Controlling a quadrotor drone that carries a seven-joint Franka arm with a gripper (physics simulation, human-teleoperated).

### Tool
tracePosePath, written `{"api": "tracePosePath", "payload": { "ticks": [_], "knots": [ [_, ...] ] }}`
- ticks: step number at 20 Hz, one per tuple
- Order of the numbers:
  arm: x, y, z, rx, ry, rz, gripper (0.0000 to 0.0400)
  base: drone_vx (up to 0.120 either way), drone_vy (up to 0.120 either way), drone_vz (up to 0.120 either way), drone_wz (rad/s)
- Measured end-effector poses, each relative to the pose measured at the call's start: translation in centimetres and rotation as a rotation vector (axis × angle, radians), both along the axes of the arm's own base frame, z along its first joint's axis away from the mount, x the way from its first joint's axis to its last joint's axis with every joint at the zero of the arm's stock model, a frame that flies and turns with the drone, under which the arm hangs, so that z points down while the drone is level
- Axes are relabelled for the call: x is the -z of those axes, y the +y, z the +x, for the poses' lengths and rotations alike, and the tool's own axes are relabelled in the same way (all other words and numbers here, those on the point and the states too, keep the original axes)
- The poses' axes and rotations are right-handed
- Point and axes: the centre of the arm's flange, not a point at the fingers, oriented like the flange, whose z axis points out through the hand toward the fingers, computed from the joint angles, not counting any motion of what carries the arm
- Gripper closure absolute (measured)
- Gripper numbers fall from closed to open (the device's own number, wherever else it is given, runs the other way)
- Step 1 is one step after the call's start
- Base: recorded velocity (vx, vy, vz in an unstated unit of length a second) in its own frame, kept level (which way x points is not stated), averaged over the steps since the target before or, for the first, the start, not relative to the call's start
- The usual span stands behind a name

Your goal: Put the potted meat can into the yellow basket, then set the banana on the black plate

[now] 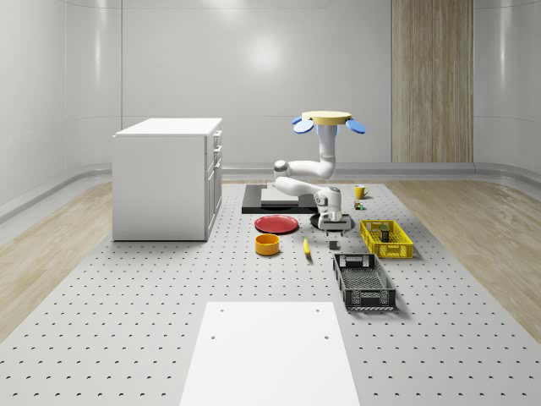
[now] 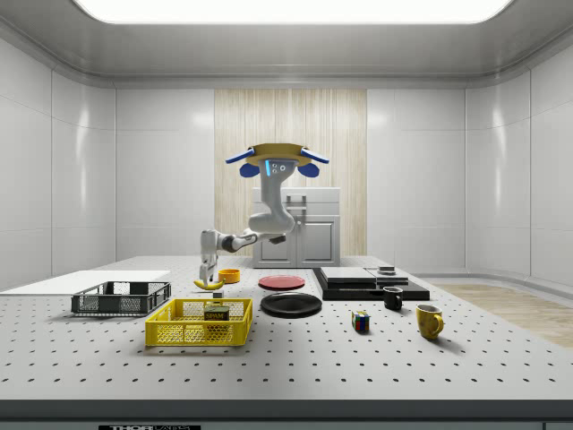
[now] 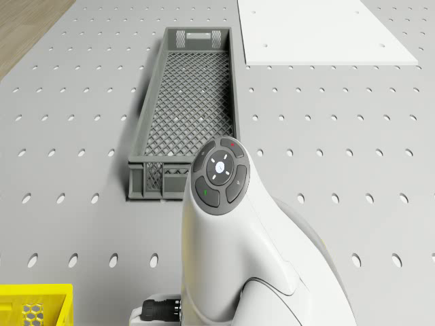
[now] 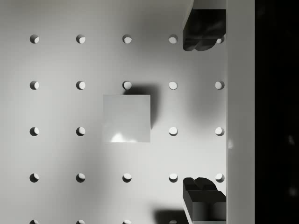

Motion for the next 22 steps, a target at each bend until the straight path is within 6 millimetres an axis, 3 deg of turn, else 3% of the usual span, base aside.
{"api": "tracePosePath", "payload": {
  "ticks": [17,22],
  "knots": [
    [0.0,0.0,0.0,0.0,0.0,0.0,0.0,0.0,-0.12,-0.007,0.0],
    [0.0,0.0,0.0,0.0,0.0,0.0,0.0,0.12,-0.12,0.0,0.0]
  ]
}}
